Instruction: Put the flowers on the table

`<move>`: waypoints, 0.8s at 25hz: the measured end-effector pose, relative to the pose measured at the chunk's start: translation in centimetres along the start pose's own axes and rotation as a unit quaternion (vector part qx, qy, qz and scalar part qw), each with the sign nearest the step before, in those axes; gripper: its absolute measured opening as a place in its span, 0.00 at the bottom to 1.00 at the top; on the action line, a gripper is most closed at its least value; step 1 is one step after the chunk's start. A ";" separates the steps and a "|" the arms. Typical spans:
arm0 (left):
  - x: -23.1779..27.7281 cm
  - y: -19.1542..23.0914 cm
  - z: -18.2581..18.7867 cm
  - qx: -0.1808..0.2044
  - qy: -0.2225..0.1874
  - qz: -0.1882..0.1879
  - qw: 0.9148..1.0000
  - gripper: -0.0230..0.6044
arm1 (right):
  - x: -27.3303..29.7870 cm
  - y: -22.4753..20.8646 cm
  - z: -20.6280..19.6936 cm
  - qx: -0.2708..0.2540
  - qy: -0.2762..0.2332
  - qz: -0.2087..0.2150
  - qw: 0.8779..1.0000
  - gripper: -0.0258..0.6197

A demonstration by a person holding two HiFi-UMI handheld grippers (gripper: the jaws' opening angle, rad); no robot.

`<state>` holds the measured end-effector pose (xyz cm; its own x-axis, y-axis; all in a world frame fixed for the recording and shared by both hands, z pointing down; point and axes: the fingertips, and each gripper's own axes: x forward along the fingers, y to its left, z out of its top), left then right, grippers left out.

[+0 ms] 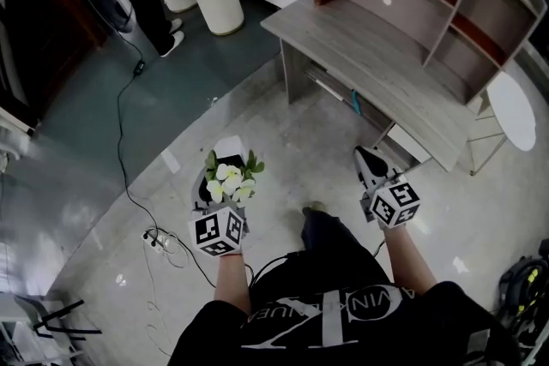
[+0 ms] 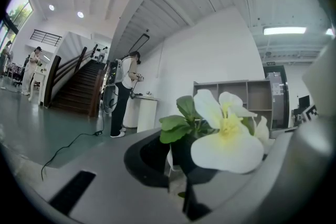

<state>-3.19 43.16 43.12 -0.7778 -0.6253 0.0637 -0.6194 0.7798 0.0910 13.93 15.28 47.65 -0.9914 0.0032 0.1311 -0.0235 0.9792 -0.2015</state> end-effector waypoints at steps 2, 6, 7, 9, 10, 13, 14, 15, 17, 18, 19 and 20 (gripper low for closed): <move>0.9 0.6 -0.2 -0.004 0.000 0.004 1.000 0.05 | 1.0 -0.3 -0.2 -0.002 0.005 0.002 1.000 0.06; 3.8 1.6 -0.6 -0.009 0.002 0.009 1.000 0.05 | 4.0 -1.6 -0.2 -0.005 0.011 0.008 1.000 0.06; 4.6 1.8 -0.7 -0.007 0.005 0.009 1.000 0.05 | 4.8 -2.0 -0.1 -0.004 0.013 0.007 1.000 0.06; 6.4 2.5 -0.8 -0.005 0.012 0.007 1.000 0.05 | 6.7 -2.8 0.2 -0.001 0.014 0.004 1.000 0.06; 7.4 2.8 -0.9 -0.006 0.016 0.007 1.000 0.05 | 7.7 -3.2 0.4 0.000 0.014 0.003 1.000 0.06; 10.6 3.3 -0.9 -0.008 0.023 0.005 1.000 0.05 | 10.5 -4.3 0.7 0.004 0.019 0.003 1.000 0.06; 11.7 3.5 -0.8 -0.007 0.024 0.003 1.000 0.05 | 11.4 -4.7 0.7 0.006 0.022 0.002 1.000 0.06; 12.7 3.6 -0.8 -0.007 0.025 0.001 1.000 0.05 | 12.1 -5.1 0.7 0.008 0.025 0.000 1.000 0.05; 14.8 3.9 -0.7 -0.011 0.027 -0.002 1.000 0.05 | 13.4 -5.8 0.9 0.009 0.027 -0.004 1.000 0.06; 15.8 3.9 -0.7 -0.015 0.027 -0.005 1.000 0.05 | 14.0 -6.2 1.1 0.009 0.028 -0.007 1.000 0.06; 16.8 3.9 -0.7 -0.017 0.028 -0.008 0.999 0.05 | 14.7 -6.7 1.3 0.009 0.028 -0.011 1.000 0.06; 17.9 3.8 -0.7 -0.018 0.030 -0.013 0.999 0.05 | 15.2 -7.2 1.5 0.010 0.028 -0.016 0.999 0.05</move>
<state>-19.35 34.90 45.34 -0.7528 -0.6471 0.1206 -0.6343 0.7621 0.1299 -1.16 7.94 49.63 -0.9813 -0.0155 0.1920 -0.0577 0.9746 -0.2166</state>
